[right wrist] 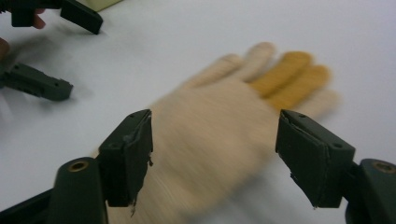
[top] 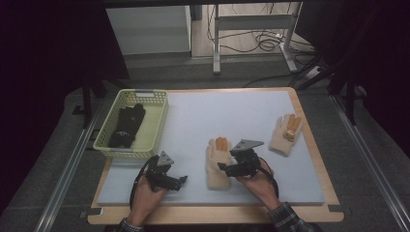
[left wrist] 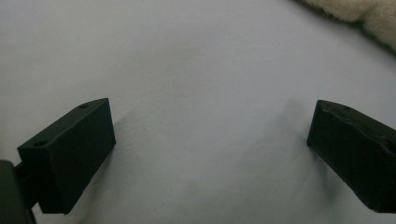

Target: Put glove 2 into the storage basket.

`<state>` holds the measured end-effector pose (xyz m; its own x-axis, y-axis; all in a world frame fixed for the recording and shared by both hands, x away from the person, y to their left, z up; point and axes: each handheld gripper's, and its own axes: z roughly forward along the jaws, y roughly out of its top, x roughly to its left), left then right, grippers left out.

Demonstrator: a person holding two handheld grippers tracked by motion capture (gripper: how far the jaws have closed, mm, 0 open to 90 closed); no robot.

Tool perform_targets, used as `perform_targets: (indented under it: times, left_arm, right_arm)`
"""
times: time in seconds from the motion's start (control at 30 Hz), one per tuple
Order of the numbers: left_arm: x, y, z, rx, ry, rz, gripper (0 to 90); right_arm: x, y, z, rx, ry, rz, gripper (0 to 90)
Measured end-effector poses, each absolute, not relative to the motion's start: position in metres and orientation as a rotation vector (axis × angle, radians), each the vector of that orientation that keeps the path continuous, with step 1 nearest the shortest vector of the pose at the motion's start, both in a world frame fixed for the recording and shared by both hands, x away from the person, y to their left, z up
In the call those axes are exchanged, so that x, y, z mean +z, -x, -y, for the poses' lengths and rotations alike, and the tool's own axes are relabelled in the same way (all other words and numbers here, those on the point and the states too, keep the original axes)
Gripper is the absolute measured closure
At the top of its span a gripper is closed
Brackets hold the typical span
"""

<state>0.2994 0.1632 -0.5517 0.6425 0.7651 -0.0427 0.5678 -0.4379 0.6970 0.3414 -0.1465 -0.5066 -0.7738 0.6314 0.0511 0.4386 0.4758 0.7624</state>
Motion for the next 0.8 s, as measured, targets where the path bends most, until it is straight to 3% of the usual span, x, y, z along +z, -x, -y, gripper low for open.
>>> perform_targets:
  times: [0.03, 0.07, 0.13, 0.2, 0.5, 0.8]
  left_arm:
    - [-0.552, -0.299, -0.163, 0.366, -2.166, -1.033, 1.2]
    - [-0.552, -0.299, -0.163, 0.366, -2.166, -1.032, 1.2]
    - [-0.552, -0.299, -0.163, 0.365, -2.166, -1.032, 1.2]
    - [-0.552, -0.299, -0.163, 0.366, -2.165, -1.032, 1.2]
    - [-0.552, -0.299, -0.163, 0.367, -2.166, -1.031, 1.2]
    - [-0.552, -0.299, -0.163, 0.366, -2.166, -1.032, 1.2]
  right_arm:
    - [-0.504, -0.338, 0.16, 1.166, -0.909, -2.491, 43.7]
    - [-0.504, -0.338, 0.16, 1.166, -0.909, -2.491, 43.7]
    - [-0.508, -0.333, 0.171, 1.156, -0.904, -2.507, 59.8]
    - [-0.521, -0.327, 0.175, 1.155, -0.897, -2.573, 70.3]
    - [-0.531, -0.32, 0.156, 1.174, -0.841, -2.592, 68.4]
    - [-0.514, -0.34, 0.197, 1.145, -0.941, -2.481, 57.4]
